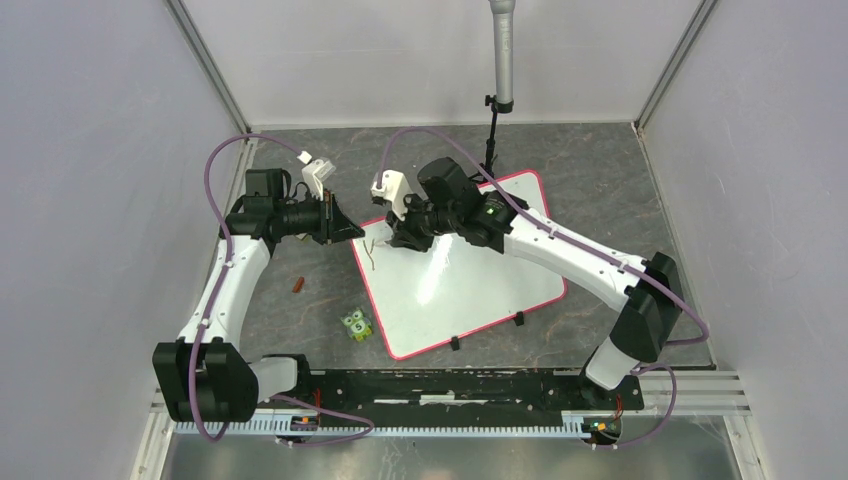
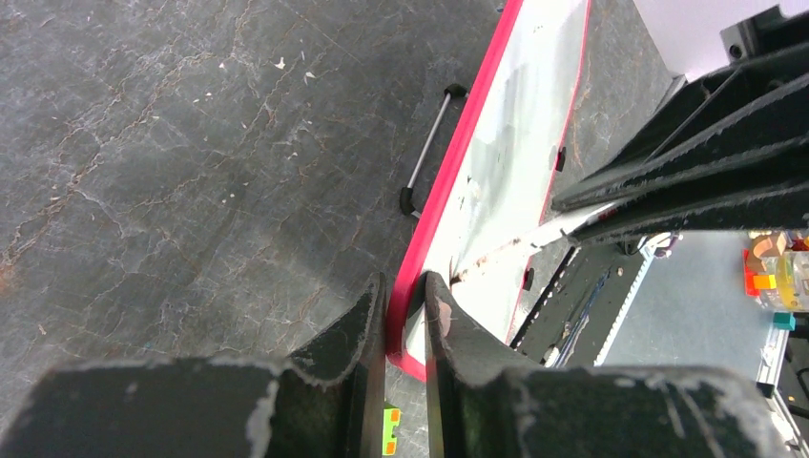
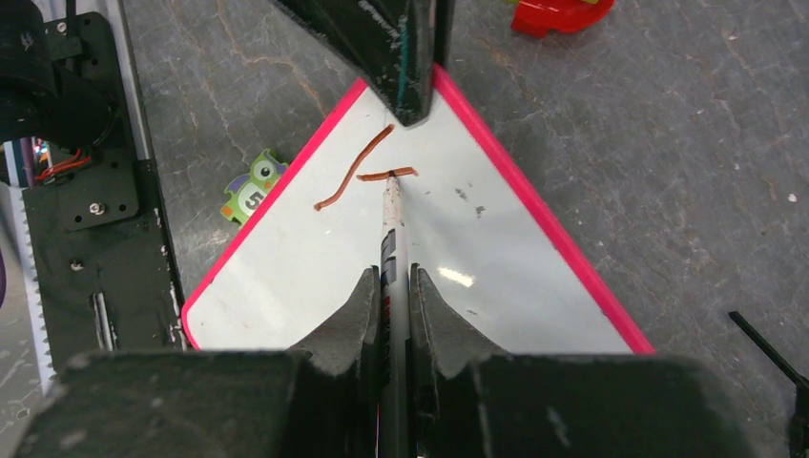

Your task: Write a sentence on the whiteboard

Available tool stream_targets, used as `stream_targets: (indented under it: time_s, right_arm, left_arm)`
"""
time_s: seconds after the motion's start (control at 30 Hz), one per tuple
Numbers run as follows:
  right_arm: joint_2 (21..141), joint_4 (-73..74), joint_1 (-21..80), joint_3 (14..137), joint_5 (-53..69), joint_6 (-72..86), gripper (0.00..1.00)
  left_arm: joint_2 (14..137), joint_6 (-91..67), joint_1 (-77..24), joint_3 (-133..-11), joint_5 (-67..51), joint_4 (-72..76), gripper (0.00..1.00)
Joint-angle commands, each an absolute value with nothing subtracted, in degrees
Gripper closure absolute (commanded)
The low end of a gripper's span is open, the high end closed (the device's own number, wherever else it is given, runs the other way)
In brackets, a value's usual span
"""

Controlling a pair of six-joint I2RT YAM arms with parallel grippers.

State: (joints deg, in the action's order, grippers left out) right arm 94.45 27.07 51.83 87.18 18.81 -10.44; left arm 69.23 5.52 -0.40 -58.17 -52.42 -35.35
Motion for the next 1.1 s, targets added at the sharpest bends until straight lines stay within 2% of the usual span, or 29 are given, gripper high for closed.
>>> stream_targets:
  time_s: [0.0, 1.07]
  right_arm:
    - [93.7, 26.6, 53.1, 85.5, 19.1, -10.5, 1.0]
    - [89.3, 27.4, 53.4, 78.8, 16.1, -12.5, 1.0]
  left_arm:
    - [68.5, 3.8, -1.6, -58.5, -50.9, -34.6, 0.97]
    - [68.4, 3.7, -1.8, -58.3, -50.4, -34.6, 0.98]
